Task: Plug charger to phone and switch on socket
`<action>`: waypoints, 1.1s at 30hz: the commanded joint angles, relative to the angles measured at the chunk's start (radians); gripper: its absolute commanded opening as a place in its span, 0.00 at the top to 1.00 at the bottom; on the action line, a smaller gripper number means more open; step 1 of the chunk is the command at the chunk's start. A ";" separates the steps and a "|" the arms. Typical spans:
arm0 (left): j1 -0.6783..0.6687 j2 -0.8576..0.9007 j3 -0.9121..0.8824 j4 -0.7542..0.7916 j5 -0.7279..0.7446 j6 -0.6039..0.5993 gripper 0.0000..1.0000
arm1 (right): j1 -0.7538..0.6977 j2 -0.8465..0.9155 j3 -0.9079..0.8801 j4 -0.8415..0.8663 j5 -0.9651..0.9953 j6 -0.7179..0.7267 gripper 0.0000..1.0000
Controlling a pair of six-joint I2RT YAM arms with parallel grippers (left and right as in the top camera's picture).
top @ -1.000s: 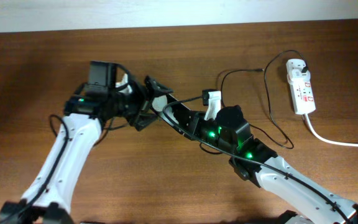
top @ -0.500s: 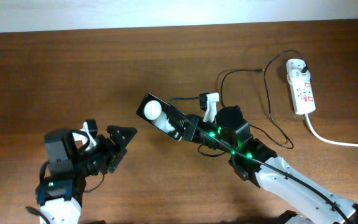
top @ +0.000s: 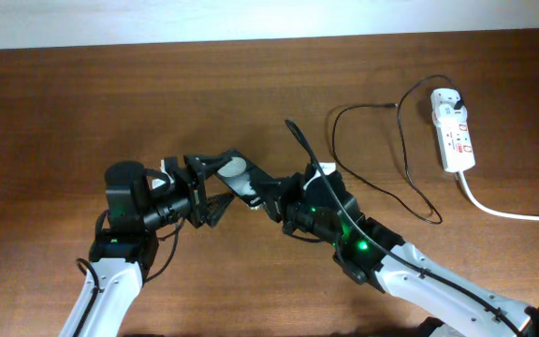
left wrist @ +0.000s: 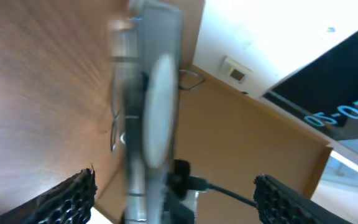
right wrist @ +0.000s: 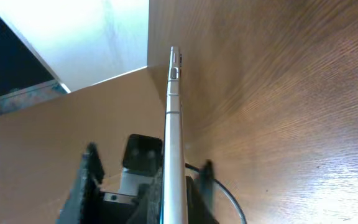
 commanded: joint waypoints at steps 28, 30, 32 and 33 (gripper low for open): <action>-0.073 0.002 0.007 0.097 -0.061 -0.053 1.00 | 0.011 -0.010 0.014 0.077 -0.143 0.061 0.73; -0.072 0.002 0.007 0.097 -0.085 0.009 1.00 | 0.011 -0.010 0.014 0.040 -0.142 0.057 0.59; -0.072 0.002 0.007 0.097 -0.186 0.120 1.00 | 0.010 -0.010 0.014 -0.064 -0.132 0.056 0.50; -0.060 0.002 0.007 0.097 -0.221 0.201 1.00 | 0.010 -0.010 0.014 -0.113 -0.111 0.002 0.44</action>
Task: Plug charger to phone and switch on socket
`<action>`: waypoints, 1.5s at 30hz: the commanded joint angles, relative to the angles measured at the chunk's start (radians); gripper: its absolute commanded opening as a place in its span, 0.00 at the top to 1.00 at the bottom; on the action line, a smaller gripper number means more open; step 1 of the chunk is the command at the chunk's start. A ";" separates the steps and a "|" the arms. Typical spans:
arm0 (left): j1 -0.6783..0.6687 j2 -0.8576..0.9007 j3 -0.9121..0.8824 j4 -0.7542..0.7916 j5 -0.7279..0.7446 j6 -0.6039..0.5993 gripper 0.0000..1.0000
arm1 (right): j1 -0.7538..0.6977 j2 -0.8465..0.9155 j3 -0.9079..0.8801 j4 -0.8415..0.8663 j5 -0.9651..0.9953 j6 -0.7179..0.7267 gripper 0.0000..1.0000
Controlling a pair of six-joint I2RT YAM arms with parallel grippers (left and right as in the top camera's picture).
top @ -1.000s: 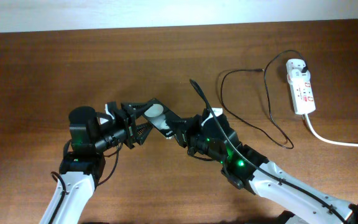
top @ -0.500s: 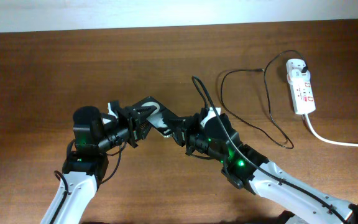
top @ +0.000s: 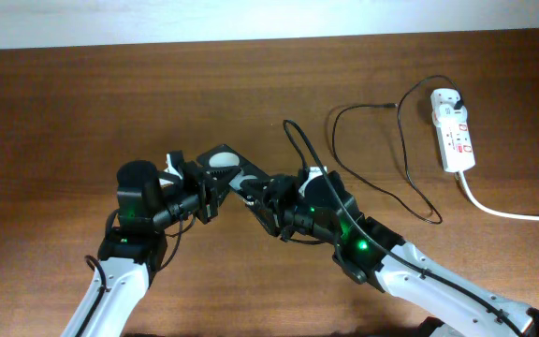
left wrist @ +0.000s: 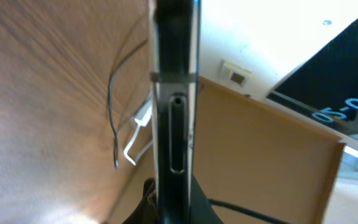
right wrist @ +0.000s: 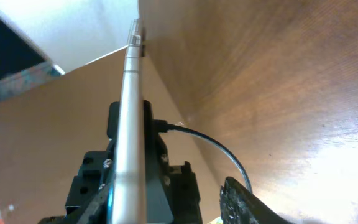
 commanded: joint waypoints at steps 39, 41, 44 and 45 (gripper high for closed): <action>0.007 0.552 0.336 0.040 0.627 0.726 1.00 | -0.544 0.620 0.978 -1.138 0.574 -0.799 0.12; 0.007 0.552 0.336 0.040 0.627 0.726 1.00 | -0.581 0.713 0.978 -0.989 0.574 -0.799 0.12; 0.007 0.552 0.336 0.040 0.623 0.726 1.00 | -0.585 0.808 0.978 -0.822 0.574 -0.799 0.06; 0.007 0.552 0.336 0.040 0.623 0.726 1.00 | -0.585 0.848 0.978 -0.778 0.573 -0.799 0.06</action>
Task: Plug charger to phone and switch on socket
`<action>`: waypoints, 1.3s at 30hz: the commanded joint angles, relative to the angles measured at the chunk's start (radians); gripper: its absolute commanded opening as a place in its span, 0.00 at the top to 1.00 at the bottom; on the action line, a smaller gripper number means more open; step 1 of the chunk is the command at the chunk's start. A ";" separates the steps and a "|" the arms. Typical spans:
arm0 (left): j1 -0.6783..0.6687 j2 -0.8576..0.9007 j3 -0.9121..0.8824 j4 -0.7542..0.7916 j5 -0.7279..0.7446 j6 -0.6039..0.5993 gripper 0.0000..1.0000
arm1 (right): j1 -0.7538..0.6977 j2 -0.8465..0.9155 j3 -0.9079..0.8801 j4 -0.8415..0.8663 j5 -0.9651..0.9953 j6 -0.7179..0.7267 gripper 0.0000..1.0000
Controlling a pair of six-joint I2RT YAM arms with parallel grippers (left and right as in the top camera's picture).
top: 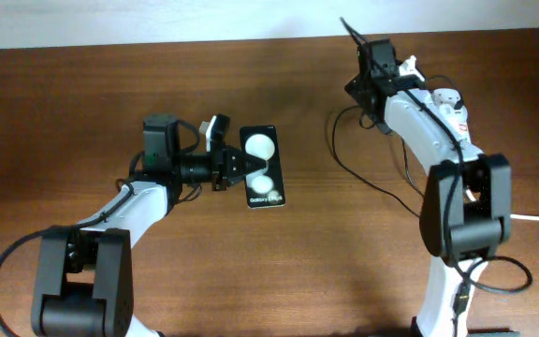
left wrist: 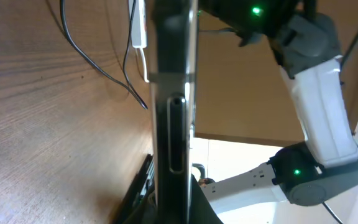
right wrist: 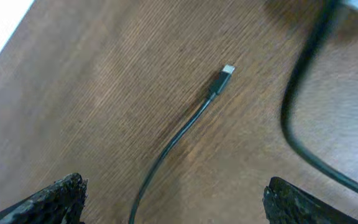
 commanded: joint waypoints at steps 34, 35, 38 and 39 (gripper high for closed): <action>0.067 -0.002 0.018 0.009 0.034 0.020 1.00 | 0.203 -0.050 -0.119 -0.515 -0.275 -0.547 0.31; 0.079 -0.002 0.018 0.009 0.045 0.020 1.00 | 0.203 -0.047 -0.119 -0.511 -0.275 -0.500 0.31; 0.136 -0.002 0.018 0.009 0.056 0.020 1.00 | 0.203 -0.037 -0.185 -0.489 -0.217 -0.355 0.36; 0.148 -0.002 0.018 0.009 0.056 0.020 1.00 | 0.203 -0.037 -0.204 -0.481 -0.198 -0.337 0.39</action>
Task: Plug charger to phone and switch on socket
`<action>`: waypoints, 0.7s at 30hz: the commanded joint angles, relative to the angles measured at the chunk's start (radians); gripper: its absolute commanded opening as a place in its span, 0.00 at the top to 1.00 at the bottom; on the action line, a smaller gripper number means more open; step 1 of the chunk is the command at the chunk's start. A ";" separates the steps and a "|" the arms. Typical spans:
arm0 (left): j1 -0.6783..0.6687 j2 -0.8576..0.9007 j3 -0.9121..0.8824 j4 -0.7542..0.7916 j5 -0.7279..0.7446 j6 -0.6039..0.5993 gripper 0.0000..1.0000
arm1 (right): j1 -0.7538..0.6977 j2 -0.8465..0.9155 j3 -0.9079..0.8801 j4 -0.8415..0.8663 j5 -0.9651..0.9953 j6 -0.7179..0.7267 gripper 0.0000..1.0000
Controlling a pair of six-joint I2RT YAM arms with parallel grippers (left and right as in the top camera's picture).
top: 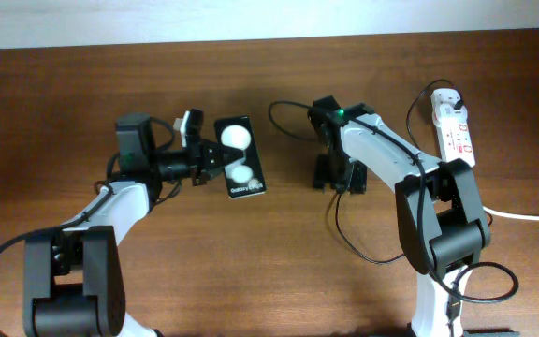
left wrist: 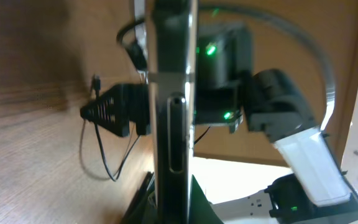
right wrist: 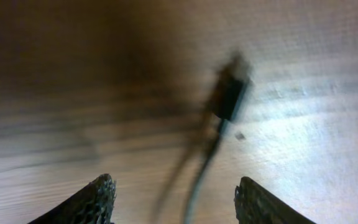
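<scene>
My left gripper [top: 208, 157] is shut on a black phone [top: 239, 161] with two white round marks on its back, held over the table left of centre. In the left wrist view the phone [left wrist: 173, 93] shows edge-on between the jaws. My right gripper [top: 337, 176] points down at mid table and stands open. Its fingertips [right wrist: 98, 198] flank the blurred black charger plug [right wrist: 229, 98], which lies on the wood just ahead of them. The black cable [left wrist: 104, 163] trails from the plug. The white socket strip [top: 453, 128] lies at the back right.
The brown wooden table [top: 92, 75] carries only these things. A white mains lead [top: 503, 212] runs from the socket strip off the right edge. The right arm's own black lead [top: 286, 105] loops behind its wrist.
My right gripper has moved from the back of the table beside the socket strip to mid table, still open over the plug. The charger cable lies differently. The left gripper with the phone shifted slightly left.
At first the phone stood between both grippers at the table's front, the left one open around it. Then the left was shut on it. Later the right had let go and hung open over the plug at the back. Now it is open over the plug at mid table.
</scene>
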 commanded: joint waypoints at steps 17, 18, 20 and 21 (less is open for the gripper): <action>0.043 -0.002 0.017 0.007 0.075 0.019 1.00 | -0.003 -0.536 0.042 -0.178 -0.179 -0.266 0.96; 0.033 -0.002 0.017 0.007 0.075 0.019 1.00 | -0.003 -0.633 0.042 -0.214 -0.223 -0.283 0.96; -0.018 -0.002 0.017 0.043 0.074 0.019 1.00 | 0.003 -0.810 0.038 -0.300 -0.264 -0.283 0.96; -0.047 -0.002 0.017 0.076 0.070 -0.004 1.00 | 0.031 -0.882 0.019 -0.332 -0.265 -0.283 0.96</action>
